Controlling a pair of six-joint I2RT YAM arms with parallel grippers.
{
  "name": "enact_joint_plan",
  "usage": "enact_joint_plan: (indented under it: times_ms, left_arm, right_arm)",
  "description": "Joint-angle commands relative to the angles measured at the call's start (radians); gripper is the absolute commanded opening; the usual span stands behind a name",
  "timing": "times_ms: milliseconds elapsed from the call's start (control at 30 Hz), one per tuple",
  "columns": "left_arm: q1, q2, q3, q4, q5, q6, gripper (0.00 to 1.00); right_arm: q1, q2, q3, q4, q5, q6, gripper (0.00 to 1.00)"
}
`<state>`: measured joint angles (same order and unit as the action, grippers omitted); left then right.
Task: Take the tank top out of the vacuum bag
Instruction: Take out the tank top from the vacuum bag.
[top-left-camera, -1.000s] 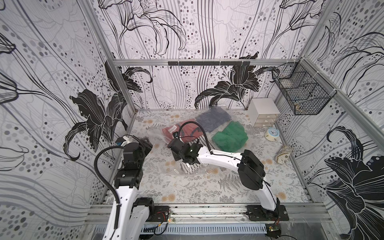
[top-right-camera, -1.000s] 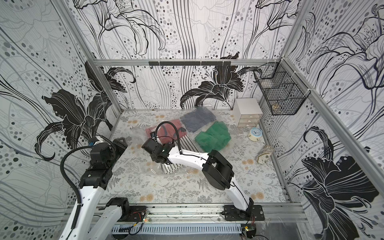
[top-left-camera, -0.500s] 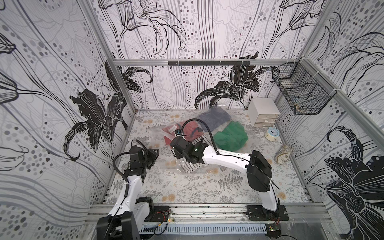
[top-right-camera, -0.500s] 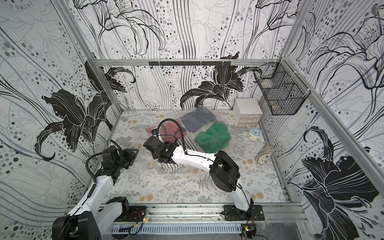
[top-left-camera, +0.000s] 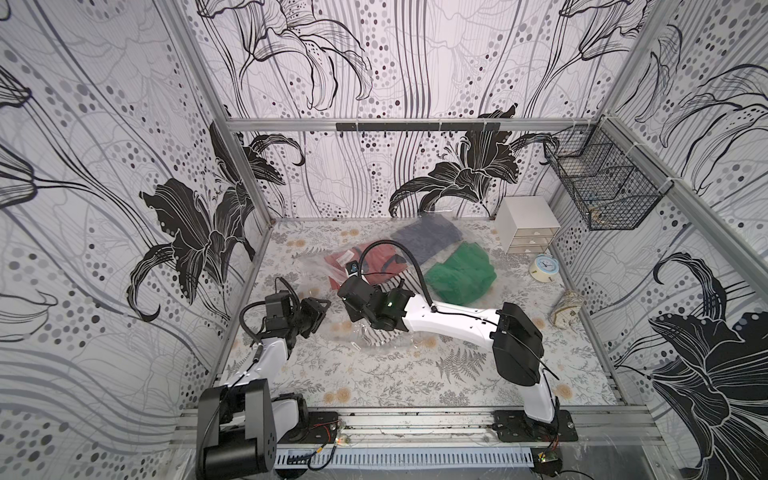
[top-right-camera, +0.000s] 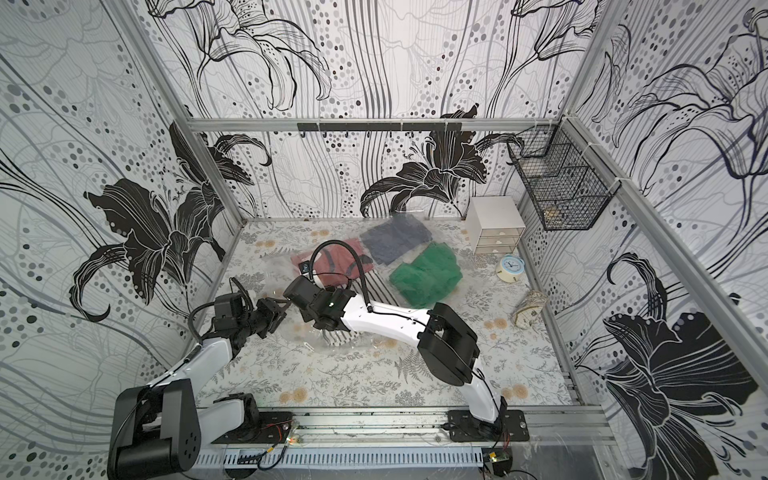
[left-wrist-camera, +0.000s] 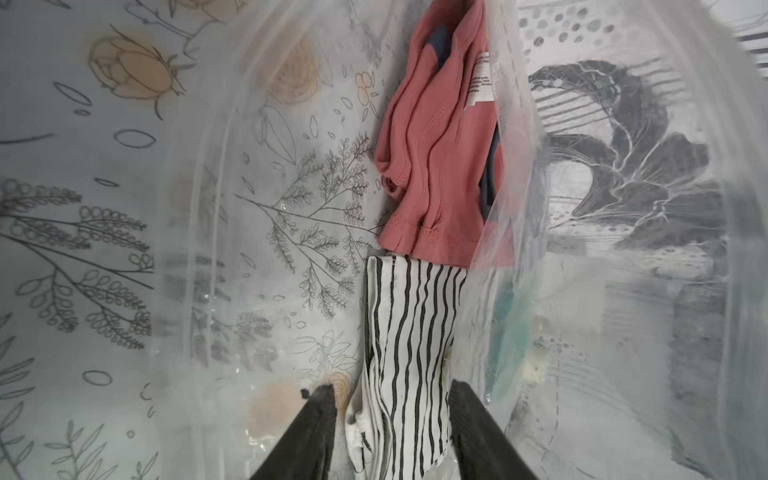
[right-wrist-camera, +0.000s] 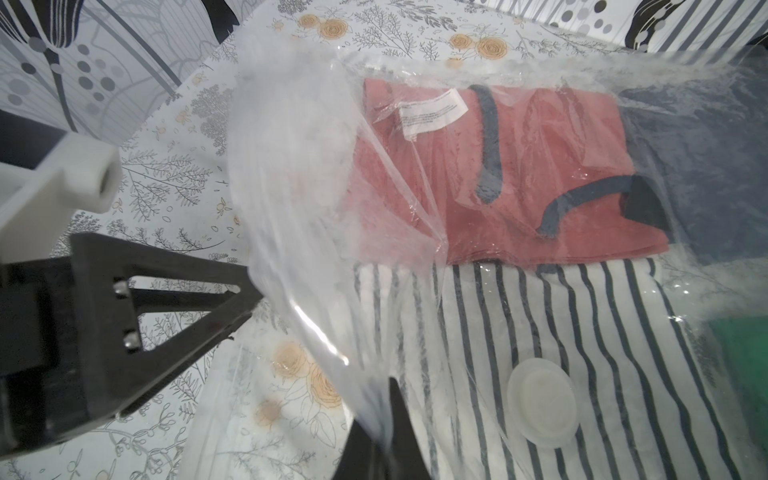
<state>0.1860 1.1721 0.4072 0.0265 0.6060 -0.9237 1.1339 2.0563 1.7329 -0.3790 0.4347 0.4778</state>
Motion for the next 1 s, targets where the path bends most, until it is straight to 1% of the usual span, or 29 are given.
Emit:
enact_joint_plan:
  times_ms: [0, 200, 300, 333, 400, 467, 567, 700, 967]
  left_arm:
    - [-0.024, 0.014, 0.027, 0.087, 0.035, 0.023, 0.49]
    - [-0.049, 0.099, -0.007, 0.142, 0.029, 0.013, 0.49]
    - [-0.067, 0.146, -0.005, 0.122, 0.009, 0.023, 0.5]
    - [-0.073, 0.158, -0.007, 0.127, 0.005, 0.024, 0.51]
    - [-0.091, 0.182, -0.013, 0.164, -0.004, 0.015, 0.57]
    - [-0.122, 0.218, -0.01, 0.202, -0.018, 0.003, 0.59]
    - [-0.155, 0.271, -0.024, 0.302, -0.017, -0.032, 0.59]
    - [-0.176, 0.335, -0.024, 0.332, -0.04, -0.035, 0.59]
    - [-0.21, 0.478, -0.079, 0.521, -0.037, -0.116, 0.59]
  right_arm:
    - [0.01, 0.014, 0.007, 0.014, 0.02, -0.01, 0.0]
    - [0.025, 0.025, 0.0, 0.03, 0.017, -0.015, 0.0]
    - [0.027, 0.02, -0.019, 0.043, 0.019, -0.01, 0.0]
    - [0.027, 0.018, -0.023, 0.047, 0.019, -0.009, 0.0]
    - [0.027, 0.021, -0.022, 0.05, 0.014, -0.011, 0.0]
    - [0.029, 0.022, -0.028, 0.06, 0.01, -0.012, 0.0]
    - [0.029, 0.022, -0.029, 0.063, 0.009, -0.013, 0.0]
    - [0.029, 0.014, -0.041, 0.074, 0.009, -0.015, 0.0]
    - [0.029, -0.002, -0.052, 0.1, 0.028, -0.028, 0.0]
